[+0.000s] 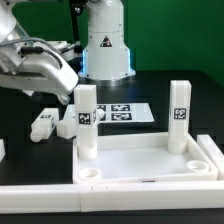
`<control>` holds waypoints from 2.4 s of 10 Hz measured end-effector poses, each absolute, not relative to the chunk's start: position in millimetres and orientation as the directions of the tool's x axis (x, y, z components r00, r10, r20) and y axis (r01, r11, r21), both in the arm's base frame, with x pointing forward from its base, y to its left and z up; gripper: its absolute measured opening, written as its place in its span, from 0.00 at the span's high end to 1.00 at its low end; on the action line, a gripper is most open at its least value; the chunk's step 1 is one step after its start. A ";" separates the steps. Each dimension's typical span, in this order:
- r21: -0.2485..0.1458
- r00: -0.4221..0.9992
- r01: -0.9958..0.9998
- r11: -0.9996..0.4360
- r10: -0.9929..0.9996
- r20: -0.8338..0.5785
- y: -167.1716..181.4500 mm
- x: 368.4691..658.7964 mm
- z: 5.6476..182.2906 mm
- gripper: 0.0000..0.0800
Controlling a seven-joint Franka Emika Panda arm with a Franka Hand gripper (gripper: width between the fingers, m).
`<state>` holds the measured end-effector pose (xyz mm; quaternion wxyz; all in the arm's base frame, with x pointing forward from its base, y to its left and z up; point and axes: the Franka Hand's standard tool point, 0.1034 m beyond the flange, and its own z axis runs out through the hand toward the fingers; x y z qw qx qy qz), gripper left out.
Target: Assemble desk
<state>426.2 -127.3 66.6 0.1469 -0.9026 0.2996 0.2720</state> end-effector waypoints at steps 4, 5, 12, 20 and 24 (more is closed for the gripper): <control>-0.081 0.570 -0.585 -0.807 -0.338 -0.749 -115.1 420.1 58.6 0.19; -0.058 0.492 -0.612 -0.789 -0.322 -0.809 -110.0 414.0 57.7 0.19; 0.028 0.354 -0.603 -0.797 -0.299 -0.886 -104.7 411.1 39.0 0.19; 0.150 0.286 -0.650 -0.745 -0.422 -0.860 -108.3 412.3 31.3 0.19; 0.104 0.349 -0.606 -0.788 -0.382 -0.856 -116.4 421.9 38.4 0.19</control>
Offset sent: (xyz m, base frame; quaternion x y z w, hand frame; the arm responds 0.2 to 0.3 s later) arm 0.0000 0.0000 0.0000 0.0000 -0.1296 0.0000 0.9916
